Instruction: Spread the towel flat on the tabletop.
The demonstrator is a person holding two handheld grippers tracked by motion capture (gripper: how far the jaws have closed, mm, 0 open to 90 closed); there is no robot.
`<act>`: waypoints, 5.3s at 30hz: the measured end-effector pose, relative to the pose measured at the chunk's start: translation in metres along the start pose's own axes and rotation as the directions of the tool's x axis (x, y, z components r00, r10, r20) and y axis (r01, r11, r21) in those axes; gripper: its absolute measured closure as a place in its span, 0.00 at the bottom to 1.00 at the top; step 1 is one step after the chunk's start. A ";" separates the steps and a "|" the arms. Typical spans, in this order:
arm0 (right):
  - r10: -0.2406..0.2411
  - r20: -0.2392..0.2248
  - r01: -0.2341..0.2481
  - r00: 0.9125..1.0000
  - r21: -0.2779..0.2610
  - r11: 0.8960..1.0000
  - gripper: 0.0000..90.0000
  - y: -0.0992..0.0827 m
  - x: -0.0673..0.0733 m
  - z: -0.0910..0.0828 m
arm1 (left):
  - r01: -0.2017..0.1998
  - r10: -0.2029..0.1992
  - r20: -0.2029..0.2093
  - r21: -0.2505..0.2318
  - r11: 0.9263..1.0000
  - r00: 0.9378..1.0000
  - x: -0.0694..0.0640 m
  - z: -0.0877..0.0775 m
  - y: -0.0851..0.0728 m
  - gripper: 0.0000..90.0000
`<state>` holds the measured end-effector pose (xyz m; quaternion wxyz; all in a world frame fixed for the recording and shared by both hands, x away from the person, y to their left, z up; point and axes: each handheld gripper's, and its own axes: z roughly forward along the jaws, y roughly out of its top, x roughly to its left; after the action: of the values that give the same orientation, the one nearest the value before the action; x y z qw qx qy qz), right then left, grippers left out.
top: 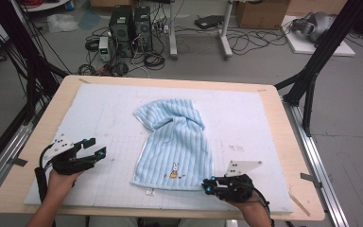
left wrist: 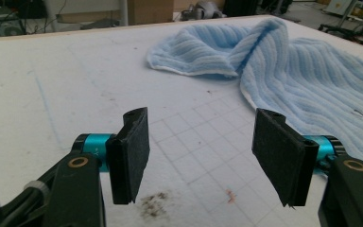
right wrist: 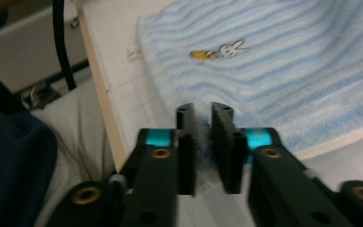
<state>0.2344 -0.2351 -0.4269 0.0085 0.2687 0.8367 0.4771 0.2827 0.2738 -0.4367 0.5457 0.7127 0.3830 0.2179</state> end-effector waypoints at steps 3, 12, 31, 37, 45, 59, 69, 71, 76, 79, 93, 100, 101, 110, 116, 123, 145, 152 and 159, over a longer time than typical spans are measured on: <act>0.055 0.068 -0.051 0.996 -0.057 0.997 0.60 0.000 -0.005 -0.004 | -0.011 0.011 0.023 0.022 1.000 1.000 -0.008 0.008 0.001 0.42; 0.143 0.333 -0.118 0.932 -0.095 0.988 0.36 0.009 -0.020 0.009 | -0.023 0.008 0.098 0.151 0.988 0.995 -0.033 0.054 0.009 0.38; 0.177 0.394 -0.137 0.902 -0.126 0.982 0.33 0.003 -0.026 0.007 | -0.192 0.179 0.068 0.377 0.906 0.981 -0.080 0.142 0.028 0.47; 0.175 0.396 -0.135 0.901 -0.125 0.983 0.32 0.002 -0.025 0.008 | -0.153 0.101 0.152 0.387 0.909 0.983 -0.079 0.134 0.027 0.91; 0.182 0.393 -0.142 0.901 -0.128 0.982 0.32 0.002 -0.026 0.009 | -0.068 0.000 0.190 0.350 0.934 0.982 -0.064 0.089 0.009 0.93; 0.144 0.412 -0.120 0.900 -0.083 0.989 0.36 0.018 -0.024 0.035 | -0.092 0.014 0.219 0.353 0.931 0.976 -0.064 0.023 -0.012 0.94; 0.059 0.402 -0.085 0.914 0.048 0.995 0.67 0.034 -0.026 0.079 | -0.004 -0.028 0.111 0.281 0.960 0.993 -0.050 0.028 -0.001 0.64; 0.059 0.398 -0.086 0.915 0.050 0.995 0.82 0.034 -0.026 0.078 | 0.025 -0.050 0.085 0.266 0.964 0.995 -0.047 0.035 0.004 0.58; 0.042 0.332 -0.077 0.942 0.092 0.993 0.95 0.030 -0.019 0.069 | 0.078 -0.096 0.067 0.230 0.970 0.993 -0.039 0.045 0.015 0.46; 0.027 0.293 -0.064 0.956 0.116 0.991 0.95 0.025 -0.011 0.062 | 0.102 -0.118 0.061 0.215 0.971 0.991 -0.032 0.050 0.020 0.46; 0.054 0.247 -0.069 0.968 0.053 0.996 0.66 0.008 0.012 0.028 | 0.098 -0.116 0.054 0.259 0.961 0.992 -0.032 0.104 0.033 0.47; 0.065 0.342 -0.076 0.937 0.018 0.997 0.54 0.021 -0.004 0.045 | -0.045 0.020 0.075 0.344 0.938 0.997 -0.056 0.134 0.033 0.49; 0.069 0.349 -0.080 0.935 0.017 0.997 0.53 0.022 -0.006 0.047 | -0.074 0.047 0.084 0.355 0.932 0.995 -0.058 0.136 0.030 0.51; 0.075 0.375 -0.099 0.924 0.046 0.994 0.68 0.034 -0.025 0.079 | -0.181 0.130 0.162 0.361 0.915 0.978 -0.069 0.127 0.023 0.95; 0.063 0.341 -0.095 0.938 0.077 0.993 0.94 0.034 -0.022 0.075 | -0.126 0.068 0.172 0.351 0.928 0.983 -0.067 0.103 0.014 0.96; 0.034 0.280 -0.071 0.959 0.124 0.990 0.94 0.030 -0.004 0.071 | -0.090 0.022 0.194 0.348 0.933 0.981 -0.068 0.062 0.001 0.97; 0.071 0.346 -0.068 0.935 -0.022 0.997 0.61 0.061 -0.045 0.055 | 0.096 -0.116 0.094 0.198 0.976 0.989 -0.022 0.065 0.032 0.50; 0.092 0.454 -0.080 0.886 -0.045 0.996 0.65 0.086 -0.089 0.067 | 0.091 -0.100 0.043 0.182 0.979 0.994 -0.006 0.083 0.042 0.48; 0.176 0.534 -0.168 0.827 -0.065 0.984 0.74 0.113 -0.134 0.096 | 0.119 -0.125 0.021 0.186 0.975 0.992 0.003 0.096 0.046 0.48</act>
<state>0.4252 -0.1748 -0.4208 0.2015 0.4657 0.7695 0.3878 0.3689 0.2124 -0.4233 0.4960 0.7387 0.4357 0.1359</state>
